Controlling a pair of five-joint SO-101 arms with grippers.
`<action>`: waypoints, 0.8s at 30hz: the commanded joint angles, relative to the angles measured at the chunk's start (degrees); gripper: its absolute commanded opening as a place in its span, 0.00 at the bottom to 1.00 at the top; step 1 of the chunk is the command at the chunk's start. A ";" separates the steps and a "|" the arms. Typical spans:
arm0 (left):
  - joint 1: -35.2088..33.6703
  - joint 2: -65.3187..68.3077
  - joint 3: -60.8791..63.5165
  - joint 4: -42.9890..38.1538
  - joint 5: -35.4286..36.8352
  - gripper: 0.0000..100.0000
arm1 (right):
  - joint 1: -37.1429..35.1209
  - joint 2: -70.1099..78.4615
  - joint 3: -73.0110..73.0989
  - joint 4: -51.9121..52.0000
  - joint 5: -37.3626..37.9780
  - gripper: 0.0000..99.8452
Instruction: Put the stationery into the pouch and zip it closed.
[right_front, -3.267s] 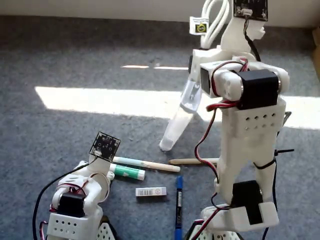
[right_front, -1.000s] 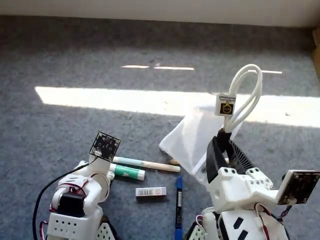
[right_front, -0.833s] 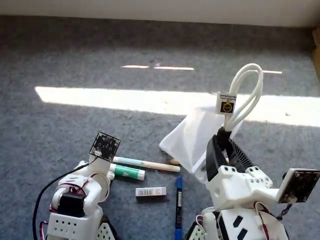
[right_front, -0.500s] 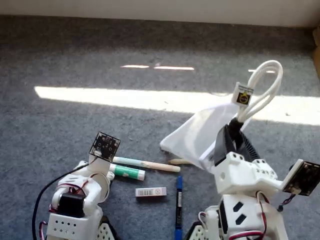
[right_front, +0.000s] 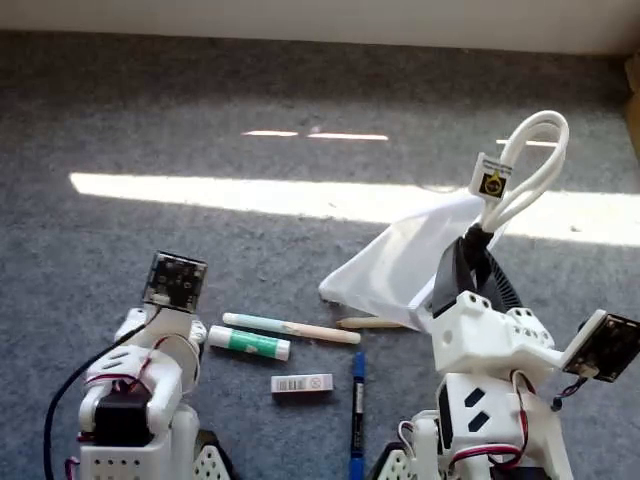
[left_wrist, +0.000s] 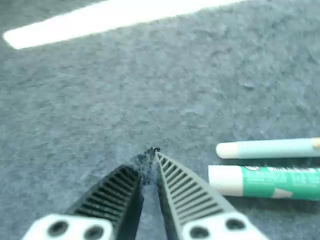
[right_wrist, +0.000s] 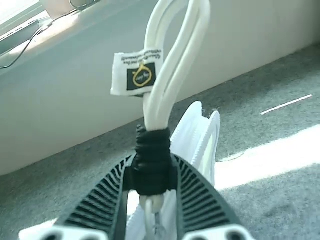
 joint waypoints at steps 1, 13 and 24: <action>-3.56 -0.13 -11.47 -0.09 0.53 0.01 | 0.13 2.77 3.56 -0.04 -3.08 0.00; 4.88 -0.04 -24.75 0.44 0.97 0.21 | -0.04 2.77 3.30 -0.04 -4.66 0.00; 11.82 -0.04 -30.64 7.03 5.98 0.33 | 0.04 2.77 3.65 -0.04 -4.66 0.00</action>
